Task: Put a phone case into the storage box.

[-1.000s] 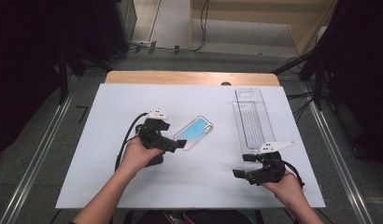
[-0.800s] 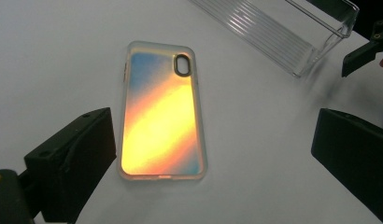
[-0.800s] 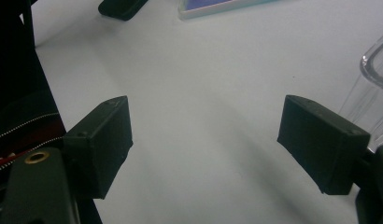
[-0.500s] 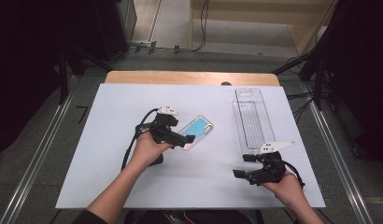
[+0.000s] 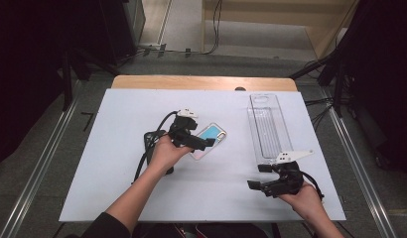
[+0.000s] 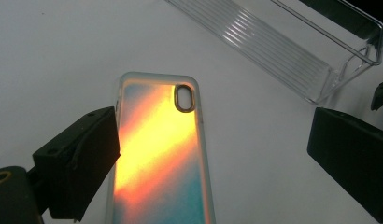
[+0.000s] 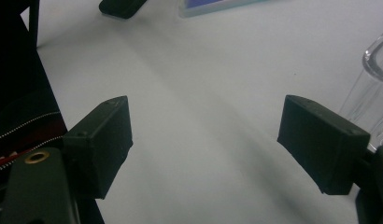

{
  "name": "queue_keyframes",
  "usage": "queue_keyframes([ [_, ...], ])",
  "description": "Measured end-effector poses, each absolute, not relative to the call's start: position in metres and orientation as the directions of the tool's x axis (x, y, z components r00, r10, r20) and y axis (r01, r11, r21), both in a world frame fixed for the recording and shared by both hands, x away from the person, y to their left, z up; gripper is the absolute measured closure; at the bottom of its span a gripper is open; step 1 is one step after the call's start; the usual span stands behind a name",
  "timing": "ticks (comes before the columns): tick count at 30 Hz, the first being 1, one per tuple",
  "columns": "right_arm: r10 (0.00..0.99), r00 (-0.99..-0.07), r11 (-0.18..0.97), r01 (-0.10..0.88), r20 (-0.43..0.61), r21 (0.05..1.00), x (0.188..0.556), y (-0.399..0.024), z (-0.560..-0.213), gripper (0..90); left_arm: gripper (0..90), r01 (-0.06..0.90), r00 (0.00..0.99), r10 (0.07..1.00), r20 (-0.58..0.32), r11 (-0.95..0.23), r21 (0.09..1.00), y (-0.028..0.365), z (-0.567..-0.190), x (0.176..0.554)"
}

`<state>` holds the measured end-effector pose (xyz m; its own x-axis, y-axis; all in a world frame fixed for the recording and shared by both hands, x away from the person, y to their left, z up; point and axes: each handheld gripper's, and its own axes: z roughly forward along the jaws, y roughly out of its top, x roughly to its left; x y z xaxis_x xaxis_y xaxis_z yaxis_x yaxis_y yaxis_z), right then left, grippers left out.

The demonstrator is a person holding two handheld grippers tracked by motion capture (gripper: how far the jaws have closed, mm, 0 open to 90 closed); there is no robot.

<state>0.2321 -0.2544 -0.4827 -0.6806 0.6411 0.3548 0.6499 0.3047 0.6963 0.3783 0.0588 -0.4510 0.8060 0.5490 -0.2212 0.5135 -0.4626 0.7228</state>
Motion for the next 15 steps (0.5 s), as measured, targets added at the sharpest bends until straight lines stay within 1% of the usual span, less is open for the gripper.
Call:
queue_keyframes([
  [7,0.642,-0.68,0.305,0.651,0.355,0.696,0.2324,-0.2547,-0.4828,15.8,2.8,0.508,0.807,0.55,-0.213,-0.466,0.725,0.052,-0.4532,0.38],
  [12,0.644,-0.677,0.303,0.653,0.357,0.694,0.2324,-0.2547,-0.4829,15.8,2.8,0.499,0.805,0.564,-0.184,-0.474,0.726,0.0517,-0.4552,0.3801],
  [15,0.643,-0.678,0.304,0.652,0.356,0.694,0.2322,-0.2548,-0.4828,15.8,2.8,0.508,0.796,0.575,-0.191,-0.461,0.728,0.0523,-0.457,0.3803],
])
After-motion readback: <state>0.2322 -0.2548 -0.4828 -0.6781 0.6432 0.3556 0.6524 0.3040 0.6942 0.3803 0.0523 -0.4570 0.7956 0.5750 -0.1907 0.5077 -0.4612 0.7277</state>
